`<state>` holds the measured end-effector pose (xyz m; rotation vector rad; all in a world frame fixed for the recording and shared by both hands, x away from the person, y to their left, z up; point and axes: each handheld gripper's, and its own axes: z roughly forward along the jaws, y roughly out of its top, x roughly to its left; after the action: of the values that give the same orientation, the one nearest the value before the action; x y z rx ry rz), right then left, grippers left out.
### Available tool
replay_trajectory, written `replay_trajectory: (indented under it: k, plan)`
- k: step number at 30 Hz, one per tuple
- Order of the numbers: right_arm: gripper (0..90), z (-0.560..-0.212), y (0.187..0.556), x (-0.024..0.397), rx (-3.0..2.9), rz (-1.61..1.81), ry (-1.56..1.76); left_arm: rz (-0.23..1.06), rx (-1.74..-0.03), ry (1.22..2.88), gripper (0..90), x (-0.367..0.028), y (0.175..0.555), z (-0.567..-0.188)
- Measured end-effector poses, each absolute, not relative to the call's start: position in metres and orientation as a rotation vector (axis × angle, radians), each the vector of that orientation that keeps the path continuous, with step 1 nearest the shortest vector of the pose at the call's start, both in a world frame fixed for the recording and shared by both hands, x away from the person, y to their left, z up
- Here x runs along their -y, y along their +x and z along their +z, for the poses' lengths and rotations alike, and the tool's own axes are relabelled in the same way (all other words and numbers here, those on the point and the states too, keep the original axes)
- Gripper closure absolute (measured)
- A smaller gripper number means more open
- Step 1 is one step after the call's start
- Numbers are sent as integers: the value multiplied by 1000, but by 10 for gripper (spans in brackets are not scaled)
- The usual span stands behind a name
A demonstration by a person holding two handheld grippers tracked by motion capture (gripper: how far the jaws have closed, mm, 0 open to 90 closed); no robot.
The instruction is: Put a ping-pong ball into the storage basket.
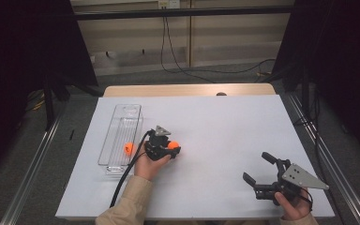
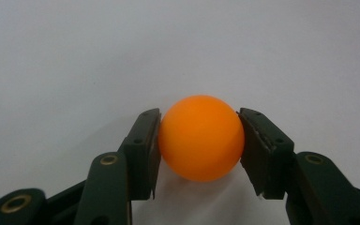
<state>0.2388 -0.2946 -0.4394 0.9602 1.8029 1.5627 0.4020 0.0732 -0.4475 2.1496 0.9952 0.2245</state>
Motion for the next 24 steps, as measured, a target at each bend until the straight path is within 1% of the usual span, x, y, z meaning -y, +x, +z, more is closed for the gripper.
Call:
replay_trajectory:
  k: [24]
  plan:
    - [25, -439, 239, 295, -1803, 1564, 957, 196, -997, 2097, 507, -84, 397, -430]
